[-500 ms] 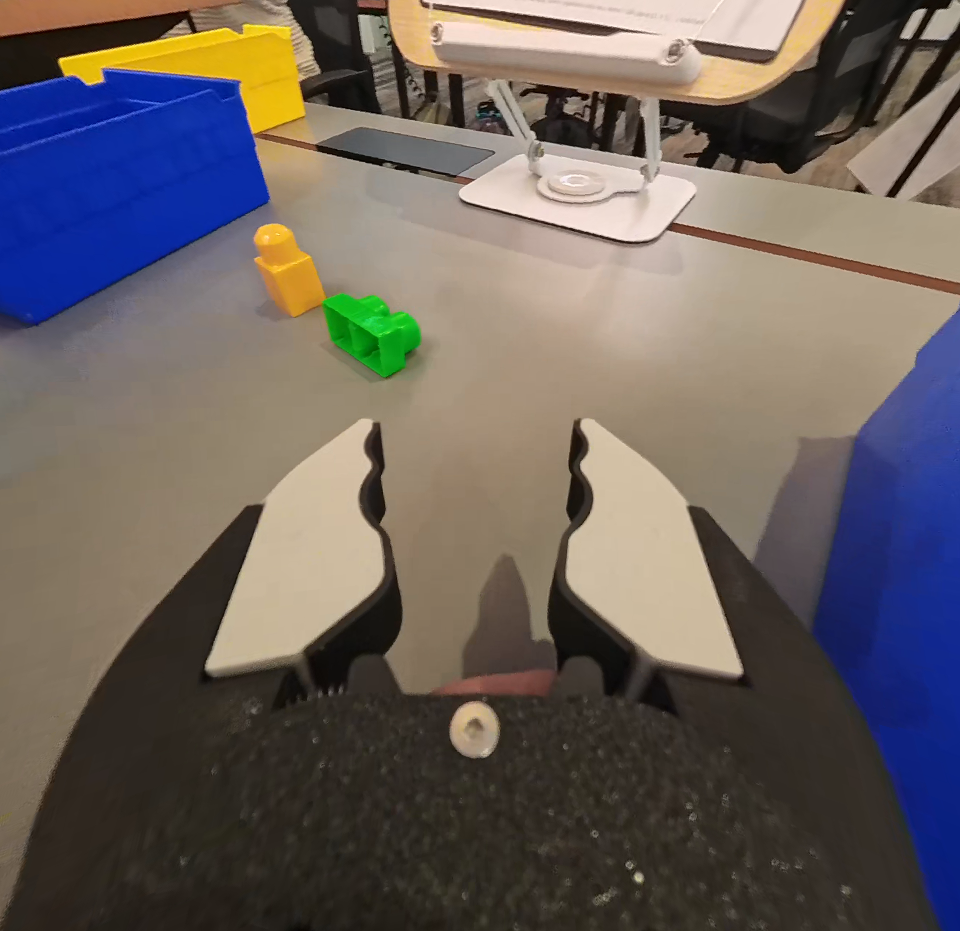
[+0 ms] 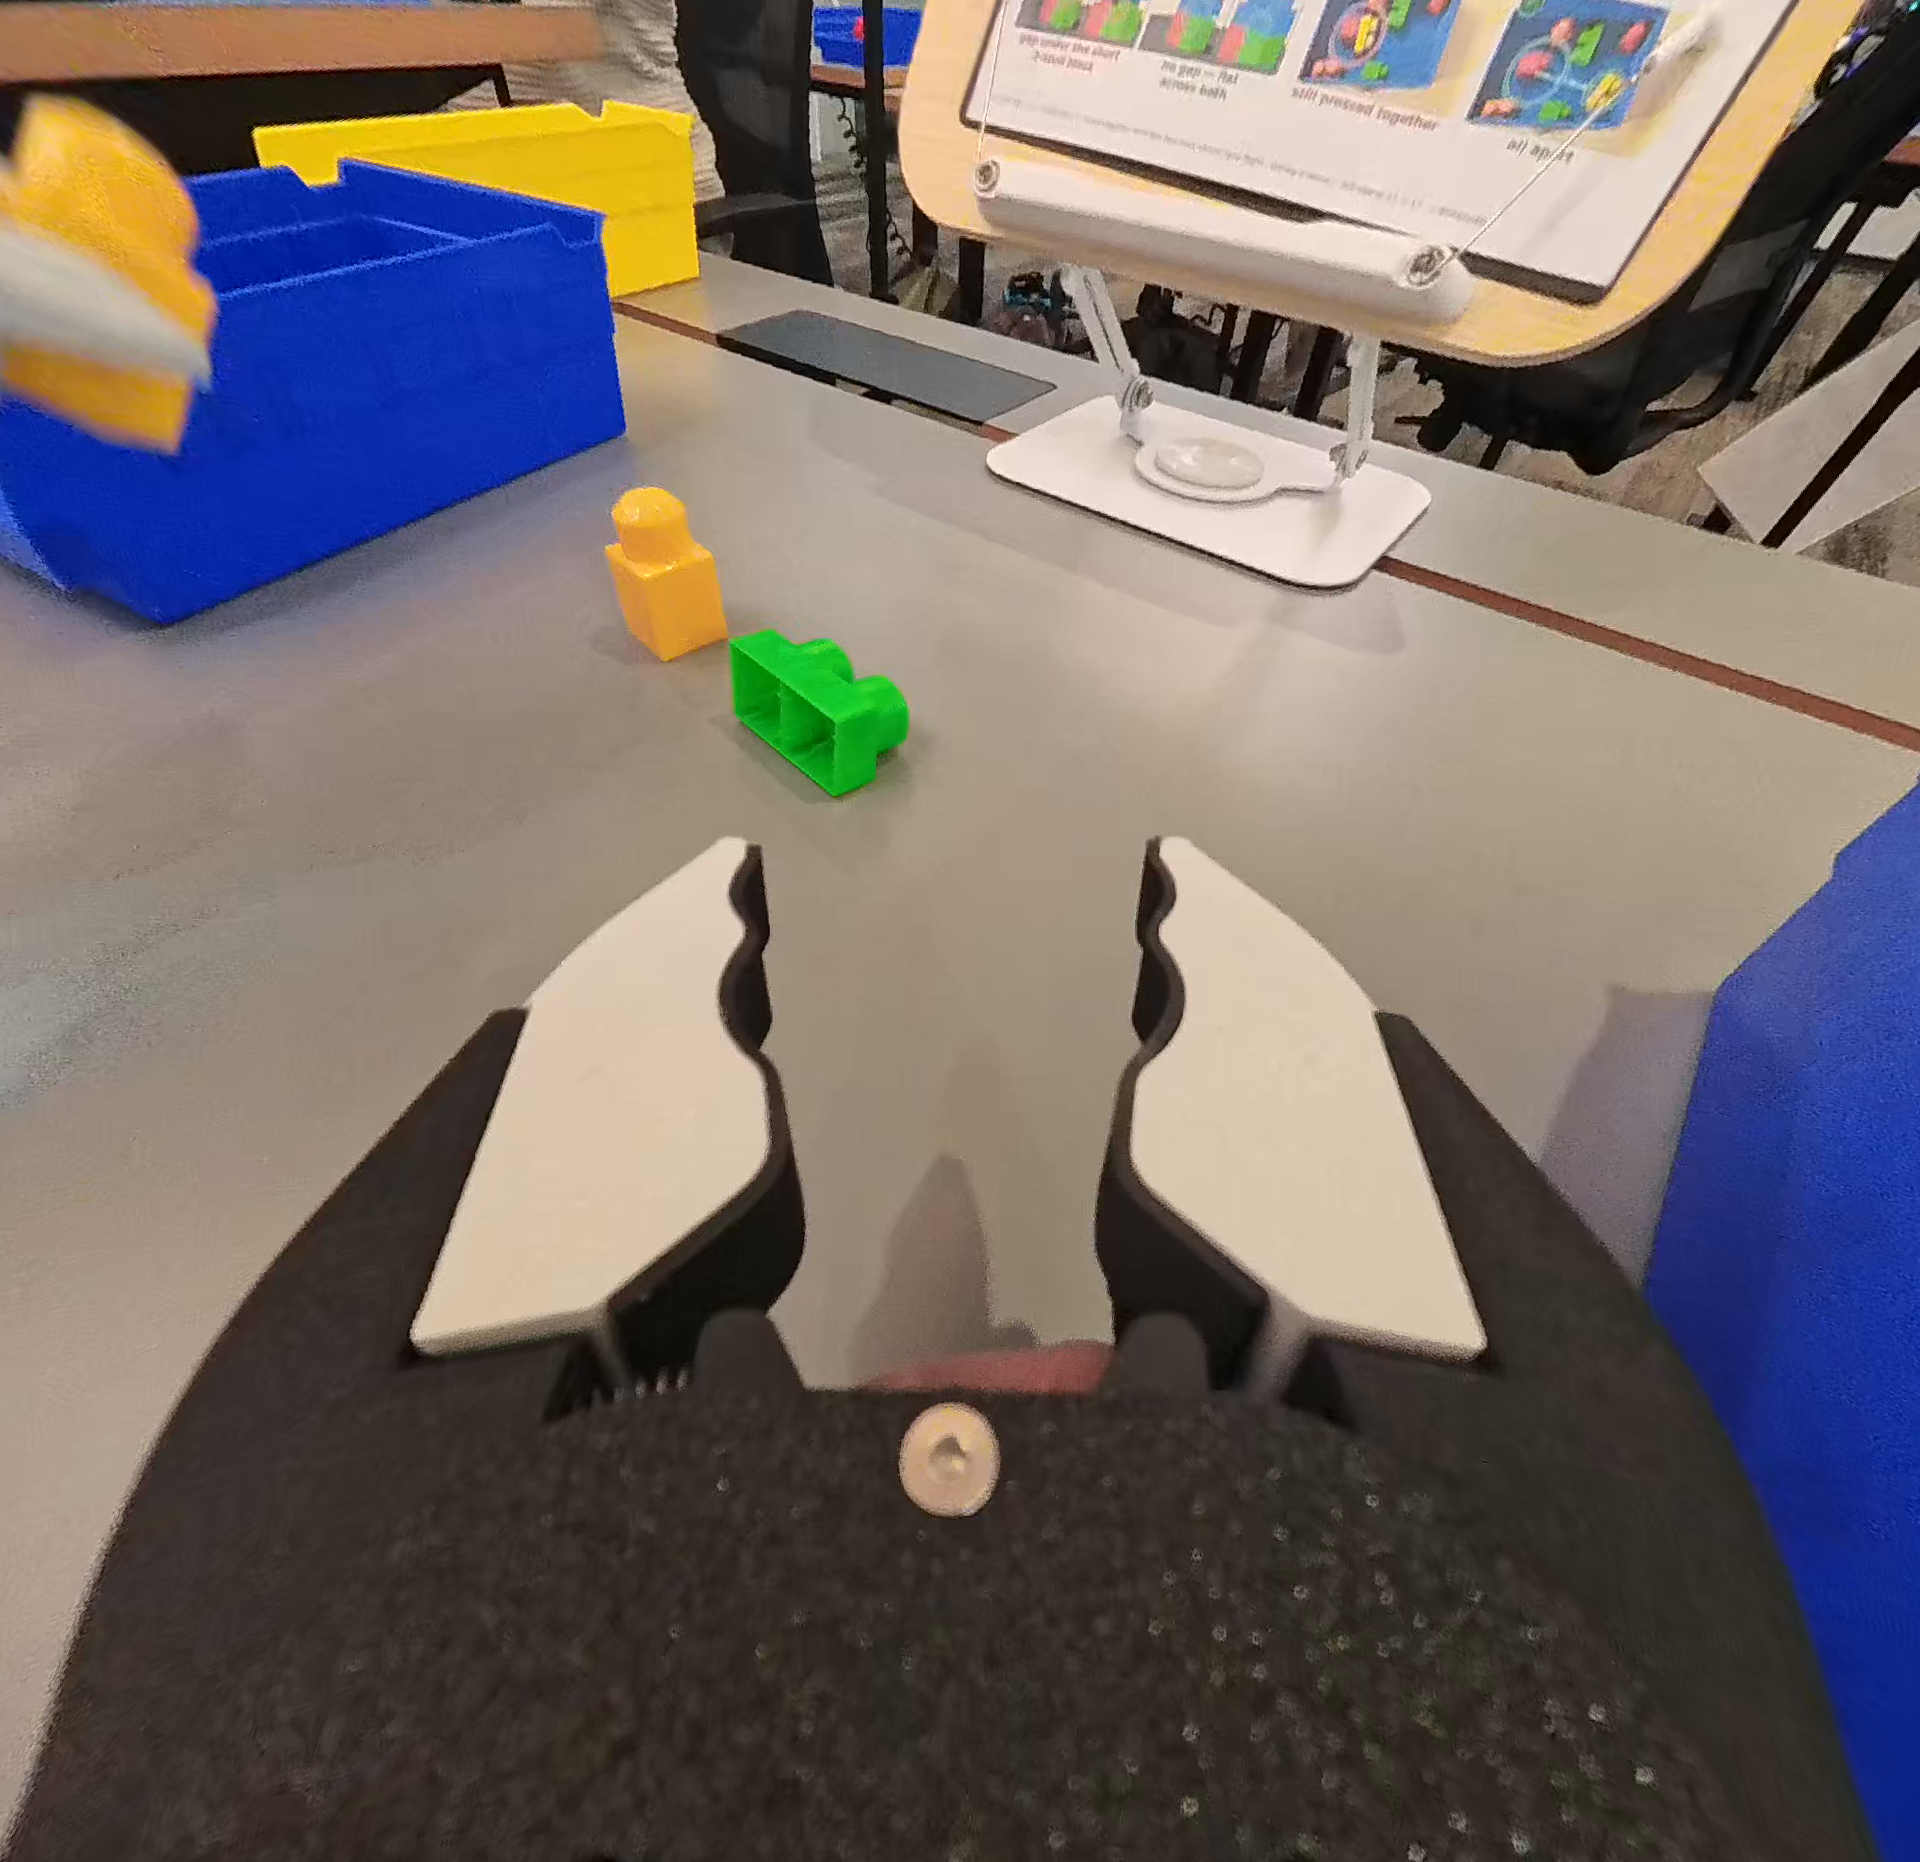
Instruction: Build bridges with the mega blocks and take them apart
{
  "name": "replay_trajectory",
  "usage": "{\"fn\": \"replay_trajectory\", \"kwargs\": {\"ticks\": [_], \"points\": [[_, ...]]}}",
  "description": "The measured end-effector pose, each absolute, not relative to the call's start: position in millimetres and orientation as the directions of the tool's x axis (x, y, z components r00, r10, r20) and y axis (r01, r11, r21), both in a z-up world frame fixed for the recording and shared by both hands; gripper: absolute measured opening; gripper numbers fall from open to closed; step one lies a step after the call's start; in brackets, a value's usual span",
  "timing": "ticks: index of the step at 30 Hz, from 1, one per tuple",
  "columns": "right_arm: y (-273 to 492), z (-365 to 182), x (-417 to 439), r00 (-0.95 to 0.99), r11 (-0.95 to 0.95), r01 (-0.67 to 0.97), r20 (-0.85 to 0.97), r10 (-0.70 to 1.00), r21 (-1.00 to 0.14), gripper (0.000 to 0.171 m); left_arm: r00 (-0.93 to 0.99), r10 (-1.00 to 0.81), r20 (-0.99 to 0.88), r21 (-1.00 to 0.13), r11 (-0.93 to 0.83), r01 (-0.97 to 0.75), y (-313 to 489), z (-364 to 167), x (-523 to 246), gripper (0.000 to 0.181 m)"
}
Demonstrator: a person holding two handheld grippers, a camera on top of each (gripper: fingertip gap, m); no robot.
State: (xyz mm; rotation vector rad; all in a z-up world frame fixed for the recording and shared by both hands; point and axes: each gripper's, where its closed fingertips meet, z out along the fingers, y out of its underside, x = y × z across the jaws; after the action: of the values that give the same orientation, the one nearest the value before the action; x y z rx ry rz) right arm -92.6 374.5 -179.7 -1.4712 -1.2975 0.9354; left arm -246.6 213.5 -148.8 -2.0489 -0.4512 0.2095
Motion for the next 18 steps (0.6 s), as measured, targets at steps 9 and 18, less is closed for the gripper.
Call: {"fn": "replay_trajectory", "kwargs": {"ticks": [9,18], "points": [[368,-180,-100,0.152,0.027,0.287,0.073,0.986,-0.958,0.068,0.917,0.379,0.126,-0.832,-0.463,0.306,218,-211,-228,0.049],[364,-187,-105,0.138,0.055,0.313,0.103,0.985,-0.948,0.068,0.931,0.358,-0.074,-0.837,-0.529,0.138,253,-220,-282,0.049]]}}
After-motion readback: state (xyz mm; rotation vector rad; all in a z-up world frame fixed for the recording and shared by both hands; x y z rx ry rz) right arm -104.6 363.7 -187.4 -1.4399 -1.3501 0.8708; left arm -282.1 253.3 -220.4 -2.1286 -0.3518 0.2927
